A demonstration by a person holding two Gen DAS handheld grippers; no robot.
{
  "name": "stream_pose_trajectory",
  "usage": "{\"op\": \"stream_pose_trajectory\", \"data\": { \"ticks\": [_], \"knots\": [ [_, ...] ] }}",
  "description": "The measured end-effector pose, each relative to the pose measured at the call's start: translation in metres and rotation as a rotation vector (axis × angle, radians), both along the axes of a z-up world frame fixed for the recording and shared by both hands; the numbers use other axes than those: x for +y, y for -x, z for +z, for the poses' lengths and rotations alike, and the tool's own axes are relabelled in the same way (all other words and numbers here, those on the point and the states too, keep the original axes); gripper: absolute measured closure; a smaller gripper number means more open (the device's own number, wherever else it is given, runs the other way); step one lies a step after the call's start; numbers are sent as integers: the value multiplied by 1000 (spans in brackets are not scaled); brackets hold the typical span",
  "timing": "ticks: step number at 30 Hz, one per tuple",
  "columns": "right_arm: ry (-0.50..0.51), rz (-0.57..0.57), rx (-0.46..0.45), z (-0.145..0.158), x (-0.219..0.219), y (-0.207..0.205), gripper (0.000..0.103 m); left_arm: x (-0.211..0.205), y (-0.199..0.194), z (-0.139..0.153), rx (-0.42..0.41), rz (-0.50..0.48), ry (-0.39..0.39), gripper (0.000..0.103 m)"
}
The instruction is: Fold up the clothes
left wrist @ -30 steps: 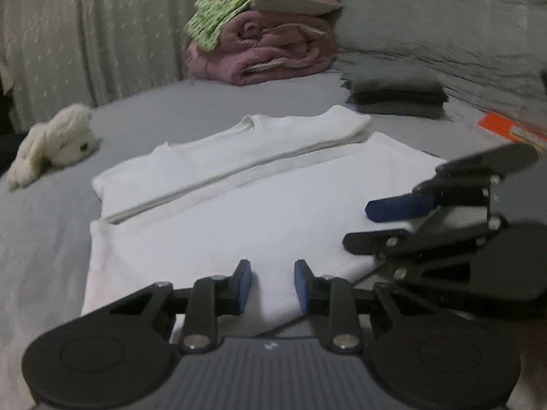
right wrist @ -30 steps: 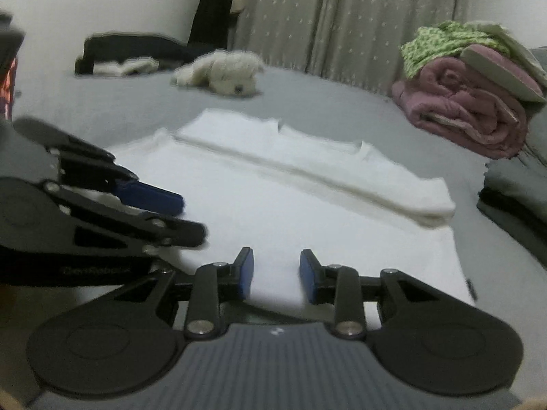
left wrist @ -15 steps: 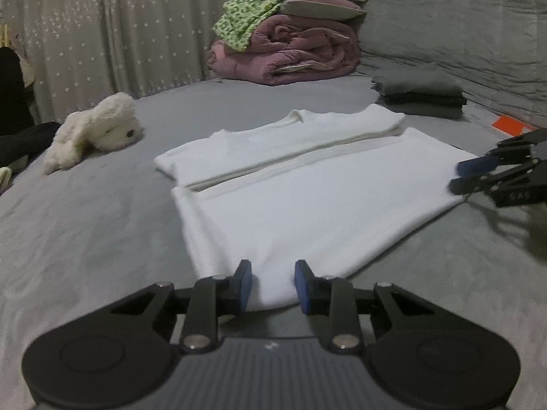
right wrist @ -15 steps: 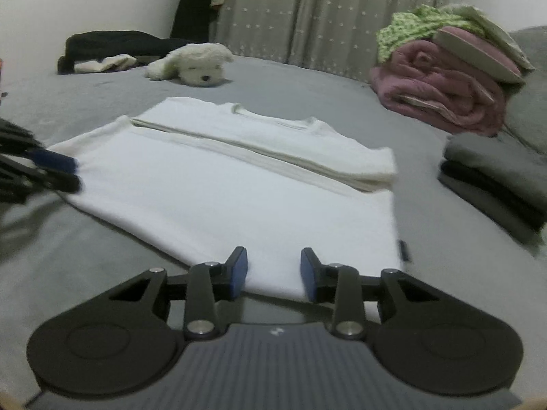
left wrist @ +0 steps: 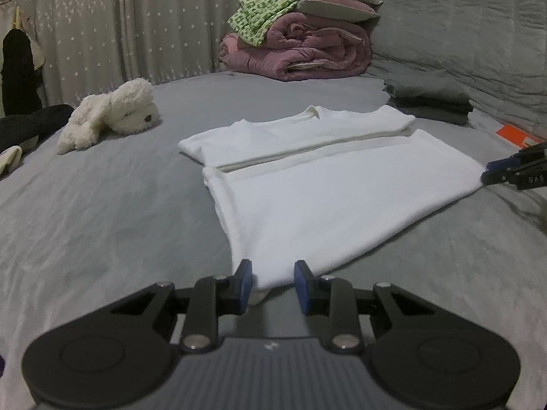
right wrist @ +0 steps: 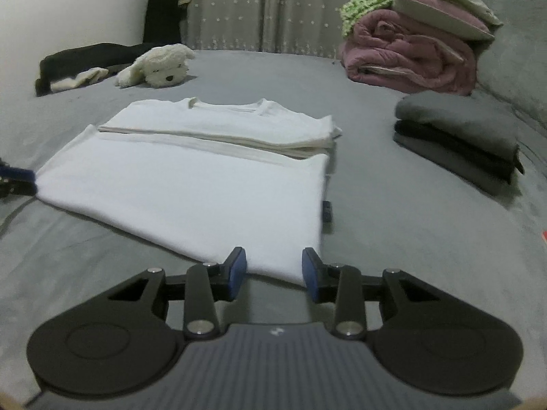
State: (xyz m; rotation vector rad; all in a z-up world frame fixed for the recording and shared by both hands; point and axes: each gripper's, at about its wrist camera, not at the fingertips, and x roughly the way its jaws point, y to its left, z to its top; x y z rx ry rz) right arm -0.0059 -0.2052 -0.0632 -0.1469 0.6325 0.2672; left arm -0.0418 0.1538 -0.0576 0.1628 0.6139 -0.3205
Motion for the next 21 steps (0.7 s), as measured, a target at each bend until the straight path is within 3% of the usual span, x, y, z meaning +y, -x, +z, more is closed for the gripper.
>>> {"op": "stream_pose_trajectory", "data": {
  "ticks": [5,9,13,17,21],
  "knots": [
    [-57,-48,58,-1,-21,-2,66,17,-3,3,71,39,83,73],
    [-192,-76,110,3,-40,-3,66,31,-6,5,129,70,150,73],
    [-384,-95,204,6,-59,-8,64,59,-12,4,247,112,363,71],
    [-614,-138,365,-1,-80,-17,62,83,-21,-9,420,122,638,70],
    [-802,-191,472,-13,-96,-24,62,83,-29,-30,512,141,797,70]
  ]
}}
